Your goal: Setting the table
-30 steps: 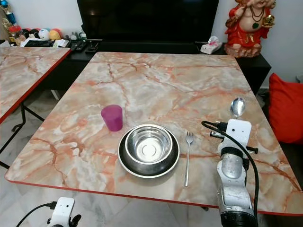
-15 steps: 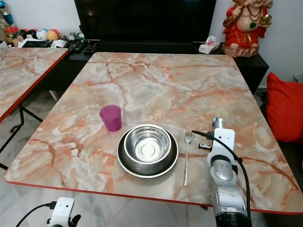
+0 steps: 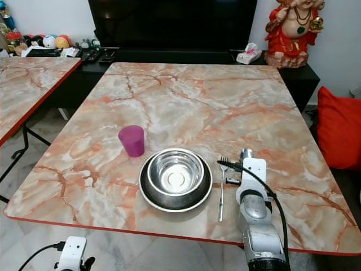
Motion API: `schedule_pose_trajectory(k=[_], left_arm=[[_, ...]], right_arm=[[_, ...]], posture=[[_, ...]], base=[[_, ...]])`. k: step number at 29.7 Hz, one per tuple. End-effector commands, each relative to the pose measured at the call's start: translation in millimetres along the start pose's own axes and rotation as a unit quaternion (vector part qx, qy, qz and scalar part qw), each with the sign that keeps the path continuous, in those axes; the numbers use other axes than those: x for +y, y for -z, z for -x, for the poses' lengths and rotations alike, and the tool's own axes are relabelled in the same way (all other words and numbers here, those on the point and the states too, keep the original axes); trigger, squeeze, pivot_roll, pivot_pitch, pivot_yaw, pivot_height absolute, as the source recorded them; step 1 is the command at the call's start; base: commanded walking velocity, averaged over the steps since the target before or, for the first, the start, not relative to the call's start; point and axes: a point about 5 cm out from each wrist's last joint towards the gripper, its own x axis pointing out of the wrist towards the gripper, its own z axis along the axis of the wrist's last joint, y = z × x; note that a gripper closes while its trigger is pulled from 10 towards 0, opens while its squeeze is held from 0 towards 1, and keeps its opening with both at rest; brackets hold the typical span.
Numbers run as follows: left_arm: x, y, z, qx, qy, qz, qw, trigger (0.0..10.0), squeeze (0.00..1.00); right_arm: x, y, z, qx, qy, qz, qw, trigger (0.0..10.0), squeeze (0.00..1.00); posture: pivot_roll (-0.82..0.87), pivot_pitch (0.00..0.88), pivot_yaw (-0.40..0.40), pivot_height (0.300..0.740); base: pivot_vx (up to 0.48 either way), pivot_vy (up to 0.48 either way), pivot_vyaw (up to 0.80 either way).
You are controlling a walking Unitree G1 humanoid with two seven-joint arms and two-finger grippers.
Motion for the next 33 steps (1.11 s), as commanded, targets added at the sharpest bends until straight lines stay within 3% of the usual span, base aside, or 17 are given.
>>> schedule_pose_trajectory(k=[1, 6, 27, 33], left_arm=[[3.6, 4, 1.2, 0.01, -0.001, 0.005, 1.0, 10.0, 0.0], [1.3, 4, 1.0, 0.009, 0.001, 0.006, 1.0, 10.0, 0.0], [-5.0, 4, 0.6, 0.008, 0.005, 0.006, 1.0, 10.0, 0.0], [-4.6, 7, 1.4, 0.013, 0.005, 0.006, 1.0, 10.0, 0.0]], right_arm=[[-3.2, -12, 0.4, -0.028, 0.008, -0.006, 1.0, 10.0, 0.0], [-9.6, -15, -0.2, -0.029, 0.025, 0.003, 0.999, 10.0, 0.0], [-25.9, -25, -7.6, -0.042, 0.044, 0.011, 0.998, 10.0, 0.0], [-25.1, -21, -8.2, -0.021, 0.015, 0.005, 1.0, 10.0, 0.0]], posture=[[0.08, 0.0, 0.006, 0.74], [0.08, 0.0, 0.0, 0.74], [0.08, 0.0, -0.019, 0.74], [0.08, 0.0, -0.02, 0.74]], base=[[0.0, 0.442, 0.0], [0.0, 0.388, 0.0], [0.0, 0.0, 0.0], [0.0, 0.0, 0.0]])
